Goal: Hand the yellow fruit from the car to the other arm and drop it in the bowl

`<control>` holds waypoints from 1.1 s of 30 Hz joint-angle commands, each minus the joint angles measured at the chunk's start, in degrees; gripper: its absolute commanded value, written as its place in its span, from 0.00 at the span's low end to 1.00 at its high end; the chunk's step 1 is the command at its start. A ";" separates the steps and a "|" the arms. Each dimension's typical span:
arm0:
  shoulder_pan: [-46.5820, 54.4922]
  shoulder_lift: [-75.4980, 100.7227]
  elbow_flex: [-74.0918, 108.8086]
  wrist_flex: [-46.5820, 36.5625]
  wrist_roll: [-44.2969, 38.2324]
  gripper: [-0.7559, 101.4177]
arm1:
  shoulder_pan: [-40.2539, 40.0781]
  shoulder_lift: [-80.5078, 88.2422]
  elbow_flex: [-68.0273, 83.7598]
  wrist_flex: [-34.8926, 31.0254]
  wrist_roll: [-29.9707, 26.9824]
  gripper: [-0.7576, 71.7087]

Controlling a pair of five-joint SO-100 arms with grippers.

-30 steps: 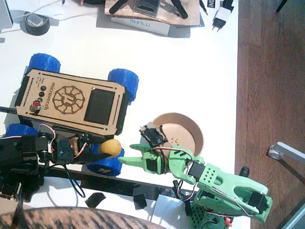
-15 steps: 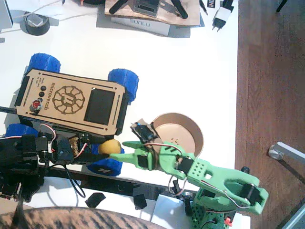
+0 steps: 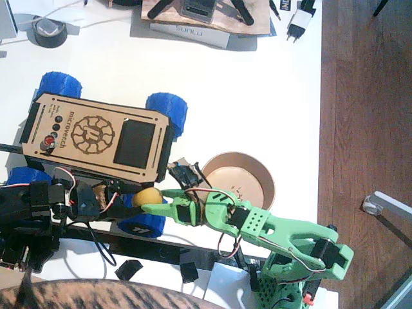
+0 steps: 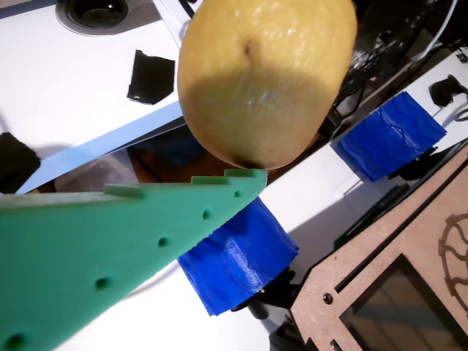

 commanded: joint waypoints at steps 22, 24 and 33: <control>0.44 0.09 -1.67 -0.44 -0.70 0.01 | 0.62 -2.64 -5.01 4.83 -1.41 0.04; 0.44 -0.09 -1.67 -0.44 -0.70 0.01 | 0.70 -2.46 -4.83 4.92 -1.41 0.03; 0.44 -0.26 -1.67 -0.09 -0.62 0.06 | 2.46 0.53 -2.90 3.96 -1.23 0.01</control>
